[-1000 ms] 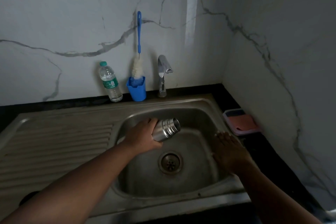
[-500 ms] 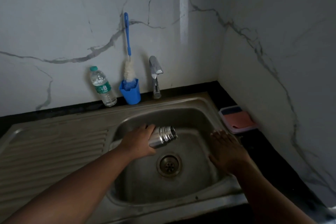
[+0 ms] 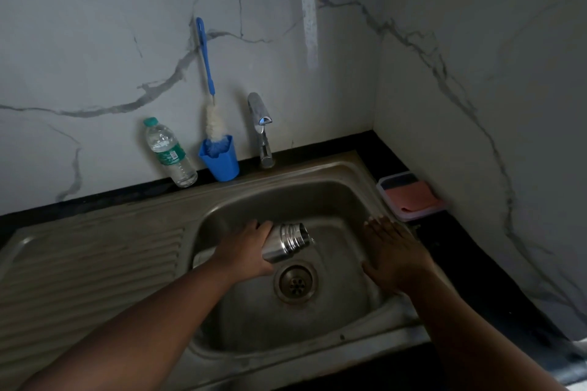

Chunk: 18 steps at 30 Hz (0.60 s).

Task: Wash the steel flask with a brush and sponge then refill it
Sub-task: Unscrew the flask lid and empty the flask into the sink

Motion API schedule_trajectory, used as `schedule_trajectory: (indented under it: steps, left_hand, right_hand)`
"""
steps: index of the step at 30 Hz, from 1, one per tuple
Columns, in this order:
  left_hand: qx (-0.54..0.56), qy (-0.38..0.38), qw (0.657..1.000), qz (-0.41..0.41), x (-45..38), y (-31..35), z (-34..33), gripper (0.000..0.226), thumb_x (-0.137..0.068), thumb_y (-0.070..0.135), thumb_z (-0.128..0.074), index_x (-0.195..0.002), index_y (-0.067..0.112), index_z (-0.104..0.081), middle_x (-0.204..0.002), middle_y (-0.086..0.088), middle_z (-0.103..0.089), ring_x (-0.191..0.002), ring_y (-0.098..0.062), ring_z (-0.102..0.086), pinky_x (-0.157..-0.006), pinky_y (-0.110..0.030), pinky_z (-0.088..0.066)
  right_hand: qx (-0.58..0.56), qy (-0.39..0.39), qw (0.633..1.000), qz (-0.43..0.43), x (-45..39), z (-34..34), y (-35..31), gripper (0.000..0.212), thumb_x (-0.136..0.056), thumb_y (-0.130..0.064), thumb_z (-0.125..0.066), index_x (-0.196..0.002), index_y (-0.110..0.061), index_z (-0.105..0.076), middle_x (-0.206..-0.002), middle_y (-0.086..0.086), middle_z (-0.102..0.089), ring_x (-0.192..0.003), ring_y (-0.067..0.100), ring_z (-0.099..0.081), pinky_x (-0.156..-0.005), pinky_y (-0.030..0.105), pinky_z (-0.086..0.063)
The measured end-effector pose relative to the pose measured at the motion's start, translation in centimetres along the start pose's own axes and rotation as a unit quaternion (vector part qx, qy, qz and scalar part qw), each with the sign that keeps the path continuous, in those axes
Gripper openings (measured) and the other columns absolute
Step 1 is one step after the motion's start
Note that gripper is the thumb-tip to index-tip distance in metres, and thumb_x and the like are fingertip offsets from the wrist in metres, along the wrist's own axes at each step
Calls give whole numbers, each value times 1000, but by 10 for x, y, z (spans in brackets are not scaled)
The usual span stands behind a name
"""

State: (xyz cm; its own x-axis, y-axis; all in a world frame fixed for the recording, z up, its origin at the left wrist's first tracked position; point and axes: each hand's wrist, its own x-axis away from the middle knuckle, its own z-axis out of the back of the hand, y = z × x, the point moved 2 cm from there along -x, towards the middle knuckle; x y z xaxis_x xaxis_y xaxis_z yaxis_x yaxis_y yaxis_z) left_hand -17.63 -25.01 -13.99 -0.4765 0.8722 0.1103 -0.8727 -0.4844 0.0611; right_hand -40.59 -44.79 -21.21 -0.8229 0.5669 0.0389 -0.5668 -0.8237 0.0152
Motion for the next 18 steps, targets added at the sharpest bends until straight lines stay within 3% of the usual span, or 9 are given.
schedule_trajectory:
  steps: [5, 9, 11, 15, 18]
  left_hand:
    - [1, -1, 1000, -10, -3, 4, -1, 88, -68, 52, -75, -142, 27, -34, -134, -2, -45, -114, -21, -51, -86, -33, -46]
    - [-7, -14, 1000, -11, -3, 4, 0, 89, -69, 51, -75, -143, 27, -32, -135, -2, -44, -117, -21, -49, -88, -34, -45]
    - [-7, -17, 1000, -9, -3, 4, 0, 90, -69, 51, -75, -144, 27, -32, -135, -2, -44, -117, -21, -49, -88, -35, -45]
    - [-12, -16, 1000, -4, -2, 2, -1, 89, -68, 51, -75, -143, 27, -33, -133, -2, -45, -114, -21, -51, -85, -33, -44]
    - [-13, -17, 1000, 0, -1, 1, -2, 87, -69, 50, -75, -142, 27, -34, -133, -2, -45, -114, -21, -51, -81, -31, -41]
  right_hand:
    - [2, 13, 1000, 5, 0, 4, -1, 82, -70, -59, -39, -128, -4, -60, -130, 14, -60, -123, 29, -56, -106, 34, -21]
    - [11, 33, 999, 26, 1, 5, -1, 93, -75, -64, -18, -152, -10, -18, -159, 6, -16, -148, 23, -14, -114, 27, 6]
    - [15, 41, 999, 23, 0, 4, 0, 96, -72, -64, -14, -152, -11, -17, -159, 7, -16, -148, 22, -12, -114, 29, 6]
    - [25, 36, 999, 21, 0, 0, 0, 90, -75, -62, -29, -147, -9, -32, -153, 10, -32, -144, 26, -27, -116, 33, -9]
    - [12, 21, 1000, 9, -1, 1, -1, 90, -74, -63, -30, -143, -8, -40, -148, 11, -42, -140, 27, -36, -115, 36, -15]
